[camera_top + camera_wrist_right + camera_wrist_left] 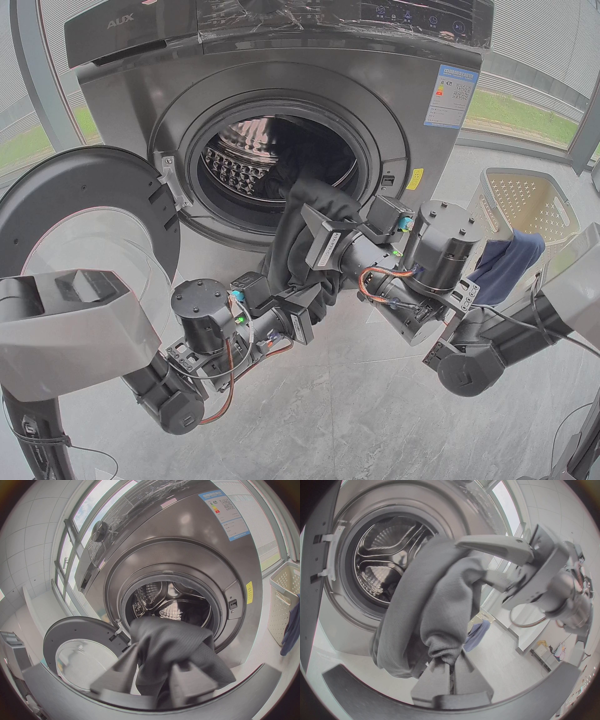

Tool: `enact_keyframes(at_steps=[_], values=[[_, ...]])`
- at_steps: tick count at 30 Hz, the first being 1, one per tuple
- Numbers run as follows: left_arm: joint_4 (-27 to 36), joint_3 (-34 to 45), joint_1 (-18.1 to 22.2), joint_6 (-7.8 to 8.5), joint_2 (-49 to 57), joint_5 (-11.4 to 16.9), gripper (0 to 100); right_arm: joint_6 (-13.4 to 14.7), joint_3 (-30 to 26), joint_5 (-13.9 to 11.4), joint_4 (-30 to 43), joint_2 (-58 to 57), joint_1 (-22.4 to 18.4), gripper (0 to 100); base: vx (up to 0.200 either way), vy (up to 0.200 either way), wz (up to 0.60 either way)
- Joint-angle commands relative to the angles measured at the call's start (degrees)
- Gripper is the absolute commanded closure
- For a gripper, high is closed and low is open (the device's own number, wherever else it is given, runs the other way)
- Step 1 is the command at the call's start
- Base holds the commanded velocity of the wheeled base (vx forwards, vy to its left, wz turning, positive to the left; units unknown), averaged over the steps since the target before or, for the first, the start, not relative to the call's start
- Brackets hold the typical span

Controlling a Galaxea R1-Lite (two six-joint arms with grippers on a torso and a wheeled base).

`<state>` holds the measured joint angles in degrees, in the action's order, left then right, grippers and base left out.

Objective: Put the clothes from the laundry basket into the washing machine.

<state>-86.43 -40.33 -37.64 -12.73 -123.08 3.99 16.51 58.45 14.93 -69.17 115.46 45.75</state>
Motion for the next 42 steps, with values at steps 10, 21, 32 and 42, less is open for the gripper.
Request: enact_keyframes(at_steps=[10,21,32,42], values=[[-1.6,-0.2,-0.6,-0.63,5.1,0.9,100,-0.1,-6.8,-0.1,-1.2,-3.2,-0.7,0,0.000,0.000,0.00],[-1.8,-1.9,3.1,-2.21,11.6,0.5,100,-3.6,-17.1,-1.1,-1.1,-9.0,-7.8,0,0.000,0.000,0.00],[-1.7,1.6,0.0,-2.30,22.2,2.4,100,-8.7,-26.1,-6.5,-7.2,-3.2,-13.3,0,0.000,0.000,0.00],[-1.9,1.5,-0.2,-2.21,22.6,4.2,100,-8.9,-23.0,-7.3,-9.2,2.4,-9.6,0,0.000,0.000,0.00]])
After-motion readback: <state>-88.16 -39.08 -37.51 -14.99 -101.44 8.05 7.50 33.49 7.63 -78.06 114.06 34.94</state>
